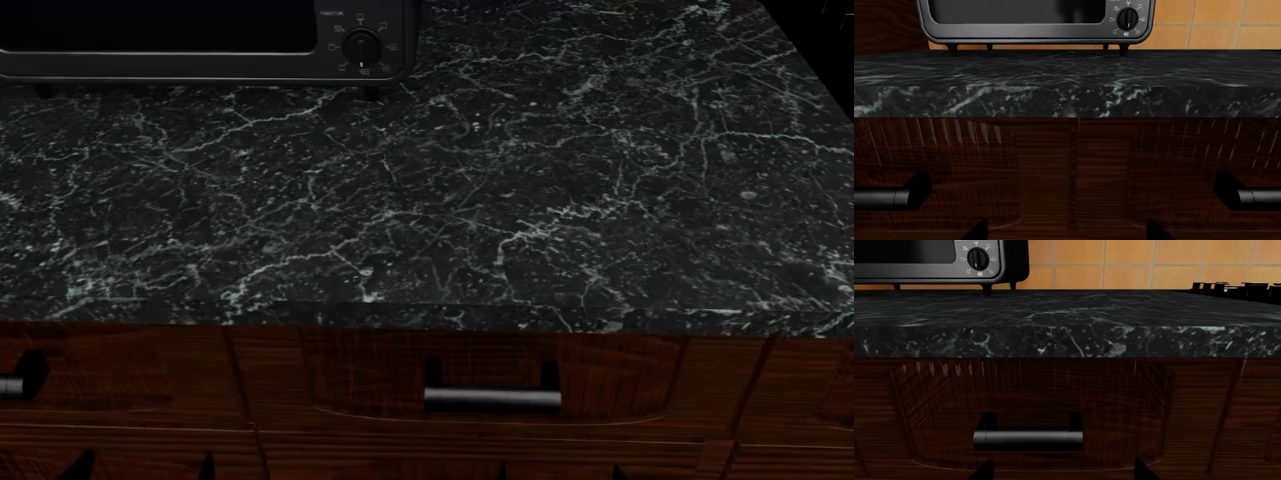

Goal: Decrease the toaster oven temperature.

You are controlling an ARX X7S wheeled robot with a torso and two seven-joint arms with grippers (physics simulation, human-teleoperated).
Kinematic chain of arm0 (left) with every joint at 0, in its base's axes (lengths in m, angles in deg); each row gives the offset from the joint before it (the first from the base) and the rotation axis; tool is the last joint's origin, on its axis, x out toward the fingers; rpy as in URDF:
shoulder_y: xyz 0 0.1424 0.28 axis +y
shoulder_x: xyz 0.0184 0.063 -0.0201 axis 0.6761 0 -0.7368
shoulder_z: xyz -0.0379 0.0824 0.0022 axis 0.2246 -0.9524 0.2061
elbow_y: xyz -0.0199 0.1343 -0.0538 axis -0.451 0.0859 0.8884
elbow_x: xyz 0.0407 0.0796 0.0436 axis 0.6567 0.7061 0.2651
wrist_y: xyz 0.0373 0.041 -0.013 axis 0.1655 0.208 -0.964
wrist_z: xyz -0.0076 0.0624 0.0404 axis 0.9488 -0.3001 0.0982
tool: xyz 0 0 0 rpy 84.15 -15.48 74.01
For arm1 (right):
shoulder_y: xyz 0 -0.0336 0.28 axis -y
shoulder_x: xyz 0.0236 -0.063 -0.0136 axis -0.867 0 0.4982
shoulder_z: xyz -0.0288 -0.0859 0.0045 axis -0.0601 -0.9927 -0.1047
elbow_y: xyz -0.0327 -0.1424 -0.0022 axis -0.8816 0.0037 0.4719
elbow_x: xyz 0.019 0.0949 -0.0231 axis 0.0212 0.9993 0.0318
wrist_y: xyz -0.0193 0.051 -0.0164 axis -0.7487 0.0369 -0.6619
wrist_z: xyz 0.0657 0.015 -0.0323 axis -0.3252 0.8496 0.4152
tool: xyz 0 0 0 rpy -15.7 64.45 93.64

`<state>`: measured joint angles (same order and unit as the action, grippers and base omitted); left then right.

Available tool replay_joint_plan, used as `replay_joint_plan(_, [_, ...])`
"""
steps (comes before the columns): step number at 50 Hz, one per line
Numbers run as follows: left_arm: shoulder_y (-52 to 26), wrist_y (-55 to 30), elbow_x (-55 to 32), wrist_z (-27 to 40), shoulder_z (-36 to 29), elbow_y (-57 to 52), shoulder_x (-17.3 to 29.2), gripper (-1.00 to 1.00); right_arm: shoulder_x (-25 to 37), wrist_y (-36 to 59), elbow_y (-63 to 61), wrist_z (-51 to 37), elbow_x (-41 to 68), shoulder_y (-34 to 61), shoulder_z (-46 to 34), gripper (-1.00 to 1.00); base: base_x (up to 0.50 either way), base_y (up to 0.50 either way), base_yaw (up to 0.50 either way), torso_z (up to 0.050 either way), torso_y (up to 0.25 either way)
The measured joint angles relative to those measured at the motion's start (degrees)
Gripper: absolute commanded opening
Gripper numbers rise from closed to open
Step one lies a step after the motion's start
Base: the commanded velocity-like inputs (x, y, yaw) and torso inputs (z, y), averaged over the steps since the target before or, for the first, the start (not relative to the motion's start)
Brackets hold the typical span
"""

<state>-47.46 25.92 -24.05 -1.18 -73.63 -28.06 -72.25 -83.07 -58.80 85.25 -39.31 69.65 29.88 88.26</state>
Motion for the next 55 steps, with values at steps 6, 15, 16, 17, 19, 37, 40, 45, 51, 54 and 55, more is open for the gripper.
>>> replay_joint_plan(6, [-0.16, 0.33, -0.90, 0.39, -0.69, -0.59, 0.61, 1.00, 0.54, 0.05, 0.02, -0.68, 0.11, 0.53, -0.76, 1.00, 0.00, 0.00, 0.00, 0.000, 0.000])
replay_joint_plan(15, [0.11, -0.09, -1.71, 1.96, -2.15, -0.76, 1.74, 1.00, 1.67, -0.01, 0.05, -1.94, 1.68, 0.14, -1.92, 1.00, 0.00, 0.00, 0.00, 0.000, 0.000])
replay_joint_plan(16, [0.13, -0.15, -1.80, 2.12, -2.31, -0.81, 1.86, 1.00, 1.79, -0.05, 0.10, -2.08, 1.84, 0.13, -2.05, 1.00, 0.00, 0.00, 0.00, 0.000, 0.000])
replay_joint_plan(17, [0.14, -0.20, -1.88, 2.28, -2.47, -0.84, 1.98, 1.00, 1.91, -0.09, 0.17, -2.22, 1.97, 0.13, -2.18, 1.00, 0.00, 0.00, 0.00, 0.000, 0.000])
replay_joint_plan(19, [0.16, -0.33, -2.03, 2.54, -2.79, -0.99, 2.26, 1.00, 2.16, -0.19, 0.27, -2.52, 2.15, 0.14, -2.45, 1.00, 0.00, 0.00, 0.00, 0.000, 0.000])
replay_joint_plan(37, [-2.36, -12.03, -0.69, 6.69, -1.11, -25.80, 7.19, 1.00, 6.57, 16.37, -26.03, -5.04, 4.23, 3.81, -2.26, 1.00, 0.00, 0.00, 0.00, 0.000, 0.000])
replay_joint_plan(40, [-3.38, -15.10, -0.41, 7.01, -0.70, -31.26, 8.05, 1.00, 7.42, 21.25, -32.48, -5.46, 4.85, 5.52, -1.87, 1.00, 0.00, 0.00, 0.00, 0.000, 0.000])
replay_joint_plan(45, [-5.28, -20.53, -0.13, 7.33, -0.01, -39.49, 9.37, 1.00, 8.40, 29.54, -42.59, -6.07, 6.50, 9.02, -1.00, 1.00, 0.00, 0.00, 0.00, 0.000, 0.000])
replay_joint_plan(51, [-6.71, -25.13, -0.33, 7.66, 0.75, -46.27, 10.42, 1.00, 9.12, 34.86, -50.33, -6.99, 8.24, 11.21, -0.08, 1.00, 0.00, 0.00, 0.00, 0.000, 0.000])
replay_joint_plan(54, [-7.32, -26.72, -0.47, 7.80, 0.91, -48.37, 10.80, 1.00, 9.52, 36.53, -52.79, -7.56, 9.06, 11.81, 0.25, 1.00, 0.00, 0.09, 0.00, 0.000, 0.000])
replay_joint_plan(55, [-7.50, -27.09, -0.60, 7.83, 0.90, -48.82, 10.83, 1.00, 9.73, 37.00, -53.45, -7.79, 9.24, 11.99, 0.41, 1.00, 0.00, 0.30, 0.00, 0.000, 0.000])
